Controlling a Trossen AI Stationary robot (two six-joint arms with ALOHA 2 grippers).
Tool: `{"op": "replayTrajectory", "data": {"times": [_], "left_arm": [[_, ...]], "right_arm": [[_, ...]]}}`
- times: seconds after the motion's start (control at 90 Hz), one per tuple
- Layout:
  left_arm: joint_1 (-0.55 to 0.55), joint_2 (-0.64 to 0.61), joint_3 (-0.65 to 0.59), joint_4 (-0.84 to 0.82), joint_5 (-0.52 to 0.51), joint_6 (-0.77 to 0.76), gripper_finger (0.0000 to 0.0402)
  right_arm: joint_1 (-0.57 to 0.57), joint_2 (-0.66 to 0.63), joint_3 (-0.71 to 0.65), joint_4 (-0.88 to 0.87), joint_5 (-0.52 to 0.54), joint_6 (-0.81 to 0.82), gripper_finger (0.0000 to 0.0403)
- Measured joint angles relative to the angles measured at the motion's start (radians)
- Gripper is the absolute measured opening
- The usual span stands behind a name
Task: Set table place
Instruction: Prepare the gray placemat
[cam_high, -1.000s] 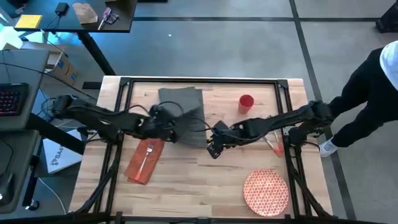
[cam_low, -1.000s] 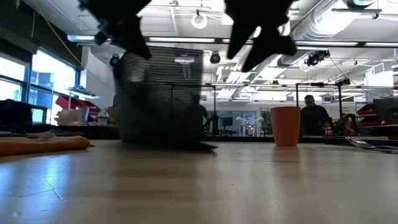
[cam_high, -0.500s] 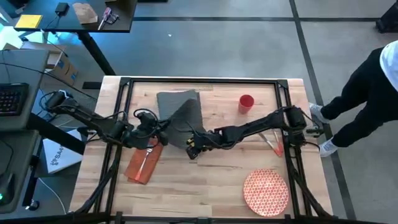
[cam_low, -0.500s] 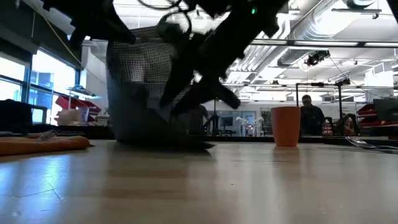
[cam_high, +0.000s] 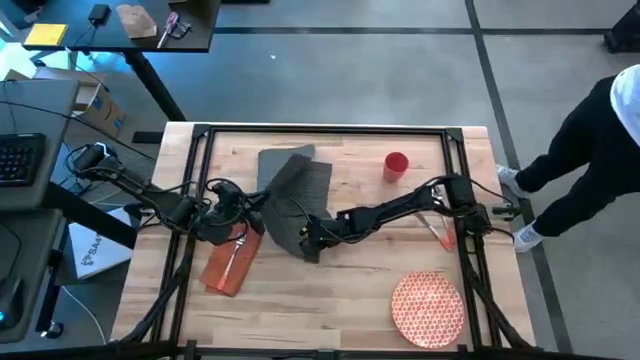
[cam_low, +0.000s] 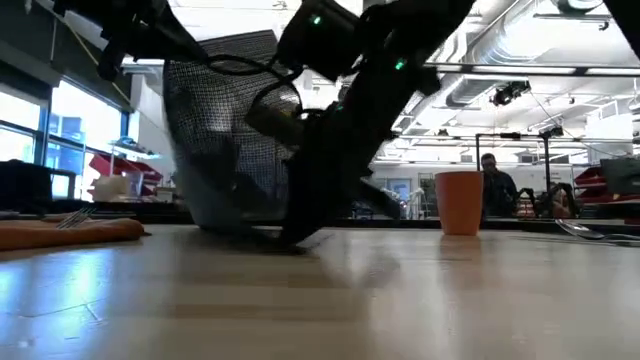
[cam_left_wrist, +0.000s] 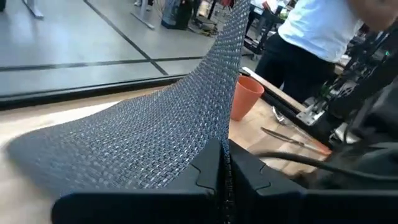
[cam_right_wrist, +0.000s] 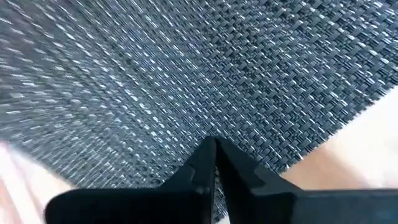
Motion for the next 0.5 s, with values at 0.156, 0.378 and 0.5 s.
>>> {"op": "replayTrajectory", "data": {"times": [0.156,0.378,0.5], "left_arm": [[-0.013,-0.002,0.0,0.0,0.013,0.034,0.0026],[-0.062,-0.002,0.0,-0.005,0.095,0.049,0.0077],[-0.077,-0.002,0.0,-0.002,0.236,0.112,0.0092]], "right_arm": [[0.051,-0.055,-0.004,-0.225,-0.064,0.023,0.0],[0.16,-0.108,-0.011,-0.507,-0.095,0.029,0.0],[0.204,-0.127,-0.012,-0.609,-0.124,-0.062,0.0]]}}
